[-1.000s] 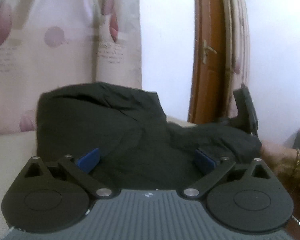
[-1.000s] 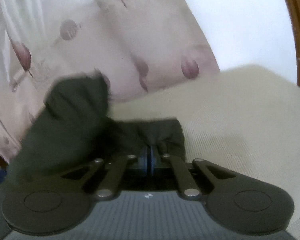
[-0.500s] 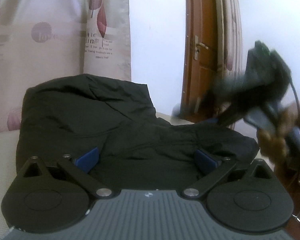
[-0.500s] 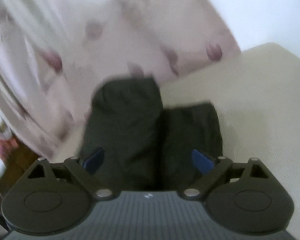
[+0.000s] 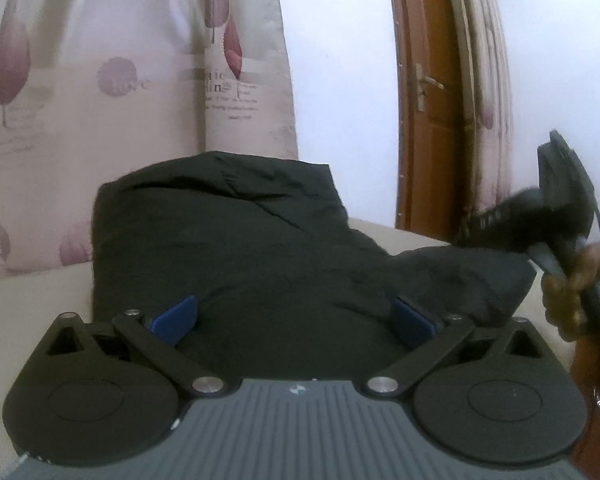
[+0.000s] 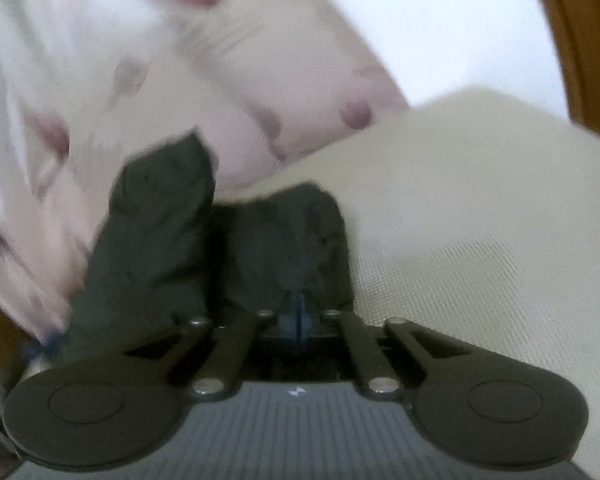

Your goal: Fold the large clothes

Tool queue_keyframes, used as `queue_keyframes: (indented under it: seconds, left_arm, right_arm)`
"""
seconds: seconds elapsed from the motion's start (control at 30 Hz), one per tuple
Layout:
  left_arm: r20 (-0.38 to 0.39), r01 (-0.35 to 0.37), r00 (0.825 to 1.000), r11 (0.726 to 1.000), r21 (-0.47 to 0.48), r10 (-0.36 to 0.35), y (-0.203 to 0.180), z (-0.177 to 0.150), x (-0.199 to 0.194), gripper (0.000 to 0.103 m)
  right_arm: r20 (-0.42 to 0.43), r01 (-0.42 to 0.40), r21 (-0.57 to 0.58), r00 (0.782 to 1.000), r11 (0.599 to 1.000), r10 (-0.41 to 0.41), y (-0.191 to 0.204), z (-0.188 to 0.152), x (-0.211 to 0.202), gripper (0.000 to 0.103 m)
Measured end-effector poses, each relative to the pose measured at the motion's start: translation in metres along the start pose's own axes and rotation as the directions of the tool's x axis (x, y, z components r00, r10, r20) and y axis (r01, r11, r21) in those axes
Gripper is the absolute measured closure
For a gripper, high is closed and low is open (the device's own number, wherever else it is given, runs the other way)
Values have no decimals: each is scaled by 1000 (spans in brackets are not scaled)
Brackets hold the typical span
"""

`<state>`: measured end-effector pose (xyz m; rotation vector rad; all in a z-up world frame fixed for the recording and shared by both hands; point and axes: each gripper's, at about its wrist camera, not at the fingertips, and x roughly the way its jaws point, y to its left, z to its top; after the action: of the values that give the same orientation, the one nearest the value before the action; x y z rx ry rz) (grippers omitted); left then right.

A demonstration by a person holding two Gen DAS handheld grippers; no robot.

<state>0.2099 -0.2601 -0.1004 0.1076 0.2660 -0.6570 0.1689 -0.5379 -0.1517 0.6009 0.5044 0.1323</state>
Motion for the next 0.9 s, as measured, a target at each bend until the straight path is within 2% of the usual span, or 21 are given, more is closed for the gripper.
queue_keyframes:
  seconds: [0.03, 0.1, 0.2, 0.23, 0.37, 0.4, 0.43, 0.47, 0.53, 0.63, 0.77, 0.87, 0.9]
  left_arm:
    - [1, 6, 1000, 1000, -7, -6, 0, 0, 2, 2]
    - [4, 15, 1000, 1000, -11, -15, -1, -2, 4, 2]
    - [10, 18, 1000, 1000, -21, -18, -2, -6, 6, 2]
    - [13, 17, 1000, 1000, -23, -17, -3, -7, 6, 2]
    - [1, 14, 1000, 1000, -16, -14, -3, -6, 6, 2]
    - [-3, 13, 1000, 1000, -18, -13, -3, -5, 5, 2]
    - [-9, 8, 1000, 1000, -18, -8, -3, -4, 4, 2]
    - [-16, 2, 1000, 1000, -14, -2, -4, -3, 4, 1]
    - [-32, -7, 999, 1000, 1, 7, -8, -1, 3, 1]
    - [-62, -27, 998, 999, 38, 29, -17, 1, 6, 0]
    - [-90, -34, 995, 998, 53, 39, -21, 4, 7, 0]
    - [-113, -40, 992, 997, 70, 48, -22, 6, 8, 0]
    - [-120, -42, 991, 996, 73, 50, -23, 7, 8, 0]
  right_arm:
    - [-12, 0, 41, 1000, 999, 0, -3, 4, -2, 53]
    - [-27, 6, 122, 1000, 993, -3, -5, 10, -8, 0]
    - [-87, -123, 238, 985, 963, 147, -6, 8, -13, 0]
    - [-106, -142, 261, 979, 955, 174, -3, 5, -15, 0]
    - [-158, -115, 130, 978, 985, 135, 27, -2, -13, 0]
    - [-160, -132, 84, 977, 988, 144, 33, -5, -10, 11]
    - [-170, -132, 24, 976, 991, 134, 42, -6, -4, 36]
    - [-178, -115, -30, 978, 993, 108, 48, -7, 1, 46]
    - [-170, -93, -139, 983, 986, 69, 57, -7, 9, 53]
    - [-152, -29, -334, 988, 942, -24, 71, -13, 15, 53]
    - [-139, 12, -394, 988, 919, -72, 72, -18, 19, 53]
    - [-136, 26, -385, 987, 922, -85, 70, -18, 23, 53]
    - [-131, 37, -388, 987, 921, -95, 70, -20, 24, 49]
